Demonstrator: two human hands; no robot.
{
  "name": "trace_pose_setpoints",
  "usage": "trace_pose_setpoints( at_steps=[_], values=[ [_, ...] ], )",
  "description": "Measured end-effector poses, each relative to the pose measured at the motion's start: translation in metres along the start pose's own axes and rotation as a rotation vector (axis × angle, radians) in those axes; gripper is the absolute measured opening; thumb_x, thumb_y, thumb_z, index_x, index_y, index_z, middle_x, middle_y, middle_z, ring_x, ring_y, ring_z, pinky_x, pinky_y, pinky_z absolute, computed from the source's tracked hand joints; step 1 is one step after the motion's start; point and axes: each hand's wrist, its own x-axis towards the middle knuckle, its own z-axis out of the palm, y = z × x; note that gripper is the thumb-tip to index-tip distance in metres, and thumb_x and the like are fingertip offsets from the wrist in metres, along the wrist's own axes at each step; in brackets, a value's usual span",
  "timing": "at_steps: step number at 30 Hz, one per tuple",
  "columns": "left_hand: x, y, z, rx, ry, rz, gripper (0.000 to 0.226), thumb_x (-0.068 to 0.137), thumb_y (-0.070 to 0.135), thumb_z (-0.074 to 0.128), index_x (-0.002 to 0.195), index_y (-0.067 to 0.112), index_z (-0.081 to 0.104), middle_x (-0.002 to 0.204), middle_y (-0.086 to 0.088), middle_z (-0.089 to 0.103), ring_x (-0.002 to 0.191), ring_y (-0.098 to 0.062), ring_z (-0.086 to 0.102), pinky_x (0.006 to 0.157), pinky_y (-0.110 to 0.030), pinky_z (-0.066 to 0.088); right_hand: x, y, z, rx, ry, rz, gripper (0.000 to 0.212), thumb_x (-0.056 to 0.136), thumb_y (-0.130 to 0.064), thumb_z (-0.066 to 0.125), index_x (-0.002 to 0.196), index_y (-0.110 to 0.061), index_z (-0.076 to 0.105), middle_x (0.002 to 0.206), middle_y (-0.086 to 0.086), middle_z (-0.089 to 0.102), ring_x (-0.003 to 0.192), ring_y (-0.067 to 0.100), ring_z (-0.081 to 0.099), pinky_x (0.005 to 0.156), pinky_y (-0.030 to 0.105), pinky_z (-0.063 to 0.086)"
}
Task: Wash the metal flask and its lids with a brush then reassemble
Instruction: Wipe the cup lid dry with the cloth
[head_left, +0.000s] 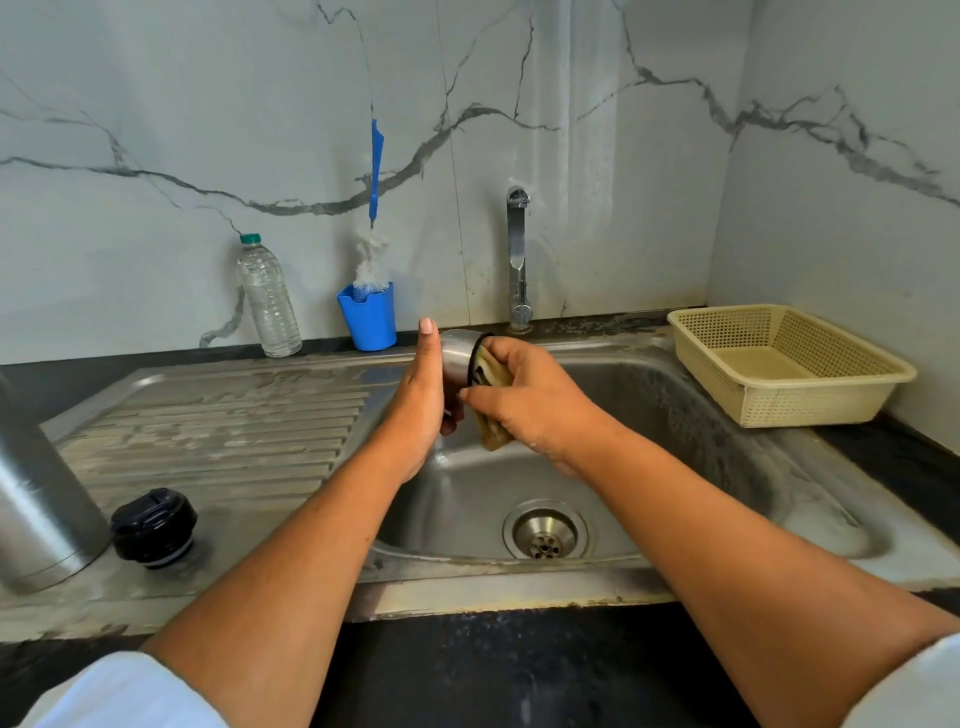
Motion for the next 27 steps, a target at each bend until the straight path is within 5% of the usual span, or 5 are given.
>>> trace_pose_setpoints(
  at_steps=[5, 14, 21, 24, 27],
  values=[
    [0.004, 0.002, -0.012, -0.131, -0.160, -0.170, 0.086, 0.090, 0.088, 0.022, 0.104, 0.016, 0.065, 0.072, -0.005, 0.052, 0.055, -0.012, 0.043, 0.046, -0.025, 0.030, 0.007, 0.015, -0.006, -0.666, 0.057, -0.304, 0.049, 0.087, 0.001, 0.062, 0.131, -0.021, 0.066, 0.114, 0.004, 0.071, 0.105, 0.022, 0.063, 0.085, 0.028, 0.047],
    [0.000, 0.011, -0.021, -0.218, -0.212, -0.279, 0.086, 0.082, 0.093, 0.032, 0.092, 0.014, 0.064, 0.065, -0.002, 0.049, 0.049, -0.009, 0.038, 0.037, -0.019, 0.022, 0.016, 0.025, 0.002, -0.976, 0.127, -0.649, 0.033, 0.073, 0.010, 0.069, 0.091, -0.017, 0.073, 0.102, 0.002, 0.072, 0.103, 0.029, 0.061, 0.084, 0.045, 0.054],
    [0.005, 0.004, -0.020, -0.181, -0.130, -0.172, 0.053, 0.091, 0.075, 0.054, 0.094, 0.023, 0.064, 0.069, 0.001, 0.056, 0.053, -0.009, 0.042, 0.047, -0.024, 0.024, 0.008, 0.014, 0.014, -0.451, -0.017, -0.090, 0.031, 0.094, -0.019, 0.070, 0.124, -0.020, 0.064, 0.108, 0.002, 0.072, 0.097, 0.020, 0.068, 0.083, 0.038, 0.058],
    [0.005, 0.000, -0.022, -0.114, -0.159, -0.119, 0.048, 0.091, 0.073, 0.056, 0.100, 0.026, 0.066, 0.068, 0.004, 0.055, 0.055, -0.007, 0.042, 0.052, -0.025, 0.026, 0.002, 0.010, 0.013, 0.045, -0.065, 0.117, 0.027, 0.091, -0.015, 0.073, 0.117, -0.013, 0.064, 0.098, 0.009, 0.072, 0.085, 0.018, 0.068, 0.070, 0.031, 0.057],
    [0.006, -0.001, -0.021, -0.158, -0.226, -0.100, 0.054, 0.087, 0.074, 0.061, 0.112, 0.026, 0.067, 0.082, -0.004, 0.063, 0.069, -0.014, 0.052, 0.059, -0.027, 0.036, 0.000, 0.007, 0.003, 0.440, -0.082, 0.254, 0.015, 0.088, -0.010, 0.074, 0.101, -0.005, 0.068, 0.089, 0.015, 0.069, 0.087, 0.028, 0.066, 0.083, 0.045, 0.053]
  ],
)
